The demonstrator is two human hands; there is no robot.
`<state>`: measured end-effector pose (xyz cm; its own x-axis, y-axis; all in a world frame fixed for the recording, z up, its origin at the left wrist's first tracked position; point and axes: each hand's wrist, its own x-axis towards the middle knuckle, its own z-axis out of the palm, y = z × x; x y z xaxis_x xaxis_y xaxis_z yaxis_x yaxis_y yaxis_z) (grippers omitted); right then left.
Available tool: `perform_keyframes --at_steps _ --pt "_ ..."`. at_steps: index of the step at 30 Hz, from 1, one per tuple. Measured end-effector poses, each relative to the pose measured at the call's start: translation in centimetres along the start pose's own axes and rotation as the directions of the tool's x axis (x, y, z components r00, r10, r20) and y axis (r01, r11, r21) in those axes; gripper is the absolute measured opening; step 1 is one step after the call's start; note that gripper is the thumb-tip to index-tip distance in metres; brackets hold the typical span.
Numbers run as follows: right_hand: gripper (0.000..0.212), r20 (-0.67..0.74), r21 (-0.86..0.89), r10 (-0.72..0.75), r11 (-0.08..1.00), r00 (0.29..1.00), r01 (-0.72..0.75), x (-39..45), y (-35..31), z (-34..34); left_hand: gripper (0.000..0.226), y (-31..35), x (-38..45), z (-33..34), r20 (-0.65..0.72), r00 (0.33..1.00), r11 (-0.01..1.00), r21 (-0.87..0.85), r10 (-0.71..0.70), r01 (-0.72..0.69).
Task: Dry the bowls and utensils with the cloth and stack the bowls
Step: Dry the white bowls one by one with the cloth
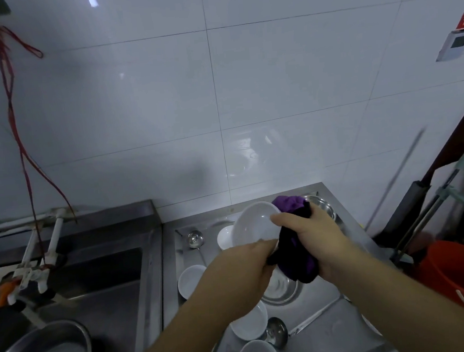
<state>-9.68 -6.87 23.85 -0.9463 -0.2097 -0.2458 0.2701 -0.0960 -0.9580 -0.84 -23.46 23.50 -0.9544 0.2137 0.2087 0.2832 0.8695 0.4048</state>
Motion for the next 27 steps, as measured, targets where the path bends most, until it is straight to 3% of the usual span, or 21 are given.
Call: perform_keyframes --at_steps 5,7,9,11,13,15,17,19,23,27 --pt "0.033 -0.073 0.244 0.112 0.966 0.991 -0.091 0.8 2.6 -0.8 0.05 -1.0 0.1 2.0 -0.103 0.992 0.997 -0.042 -0.07 0.066" --pt "0.032 -0.12 0.29 0.133 0.952 0.984 -0.094 1.2 3.2 -1.2 0.051 -1.5 0.0 2.9 -0.207 0.962 0.982 -0.108 -0.176 0.157" --pt "0.031 -0.155 0.321 0.142 0.943 0.978 -0.086 1.6 3.6 -1.9 0.041 -2.0 0.2 3.8 -0.26 0.888 0.897 -0.338 -0.38 0.285" --pt "0.027 -0.177 0.329 0.129 0.942 0.976 -0.065 1.9 4.1 -3.0 0.032 -2.4 0.8 4.6 -0.12 0.799 0.662 -0.639 -0.589 0.391" --pt "0.023 -0.17 0.33 0.115 0.942 0.979 -0.054 2.1 4.7 -4.1 0.026 -2.3 1.6 5.5 0.126 0.73 0.323 -0.837 -0.672 0.442" --pt "0.027 -0.164 0.345 0.121 0.937 0.979 -0.058 2.3 5.3 -5.3 0.019 -1.8 2.3 6.3 0.306 0.681 0.03 -0.901 -0.665 0.434" --pt "0.031 -0.175 0.357 0.142 0.931 0.974 -0.072 2.6 6.0 -6.8 0.019 -1.3 3.0 7.3 0.4 0.662 -0.144 -0.902 -0.634 0.408" --pt "0.032 -0.195 0.341 0.164 0.936 0.967 -0.09 3.1 6.7 -8.6 0.023 -1.1 3.8 8.4 0.433 0.666 -0.164 -0.889 -0.608 0.428" --pt "0.028 -0.273 0.24 0.188 0.963 0.943 -0.122 4.0 8.2 -12.2 0.02 0.0 5.7 11.2 0.442 0.665 -0.063 -0.857 -0.602 0.512" --pt "0.028 -0.246 0.348 0.312 0.912 0.918 -0.217 5.2 9.0 -17.0 0.019 2.0 8.7 14.5 0.483 0.641 -0.081 -0.831 -0.596 0.551"
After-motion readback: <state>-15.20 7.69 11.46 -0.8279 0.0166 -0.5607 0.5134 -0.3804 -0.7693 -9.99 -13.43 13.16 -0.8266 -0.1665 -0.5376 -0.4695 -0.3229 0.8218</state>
